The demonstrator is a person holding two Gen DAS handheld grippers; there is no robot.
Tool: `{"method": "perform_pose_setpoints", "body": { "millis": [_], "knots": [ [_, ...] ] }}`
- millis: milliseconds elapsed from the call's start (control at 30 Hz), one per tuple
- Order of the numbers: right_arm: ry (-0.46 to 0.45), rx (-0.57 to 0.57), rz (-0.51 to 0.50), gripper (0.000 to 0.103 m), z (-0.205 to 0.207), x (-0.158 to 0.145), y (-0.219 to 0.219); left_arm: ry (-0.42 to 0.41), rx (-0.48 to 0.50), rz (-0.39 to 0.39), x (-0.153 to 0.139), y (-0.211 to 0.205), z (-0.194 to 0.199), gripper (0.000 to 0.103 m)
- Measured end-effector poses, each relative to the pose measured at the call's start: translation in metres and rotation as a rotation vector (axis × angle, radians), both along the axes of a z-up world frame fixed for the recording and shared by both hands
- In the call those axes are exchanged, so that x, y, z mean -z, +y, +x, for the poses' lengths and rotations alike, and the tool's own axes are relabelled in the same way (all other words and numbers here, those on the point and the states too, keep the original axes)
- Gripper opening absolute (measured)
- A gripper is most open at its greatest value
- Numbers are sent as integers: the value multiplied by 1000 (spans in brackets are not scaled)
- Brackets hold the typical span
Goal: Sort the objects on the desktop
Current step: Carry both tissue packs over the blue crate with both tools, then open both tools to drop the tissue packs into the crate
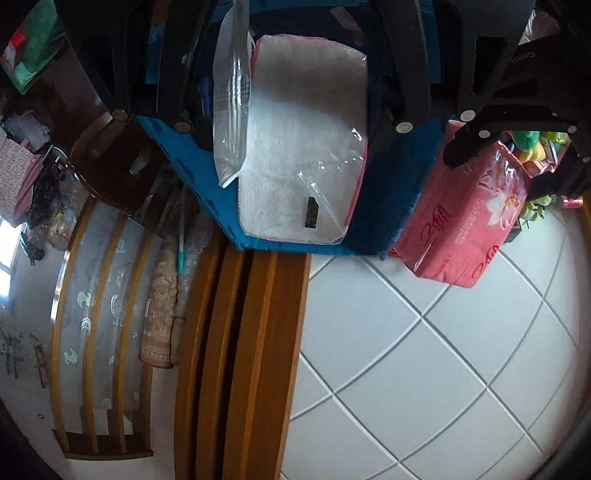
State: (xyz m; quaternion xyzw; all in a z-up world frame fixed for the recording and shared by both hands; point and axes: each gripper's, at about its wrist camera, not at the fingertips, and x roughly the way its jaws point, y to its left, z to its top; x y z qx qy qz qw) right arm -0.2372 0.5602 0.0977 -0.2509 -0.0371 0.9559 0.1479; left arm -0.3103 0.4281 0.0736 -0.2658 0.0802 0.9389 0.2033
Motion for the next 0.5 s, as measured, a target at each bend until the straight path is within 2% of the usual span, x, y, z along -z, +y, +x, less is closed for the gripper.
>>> {"method": "perform_pose_setpoints", "body": {
  "millis": [100, 233, 400, 500],
  "knots": [
    [-80, 1, -1, 60, -11, 25, 39, -68, 27, -19, 17, 42, 0, 88],
    [-170, -34, -21, 60, -19, 54, 81, -168, 7, -64, 47, 82, -2, 88],
    [-219, -84, -57, 60, -24, 74, 108, -234, -68, -114, 69, 105, 2, 88],
    [-235, -118, -79, 60, -30, 76, 118, -245, -120, -128, 74, 110, 0, 88]
  ]
}}
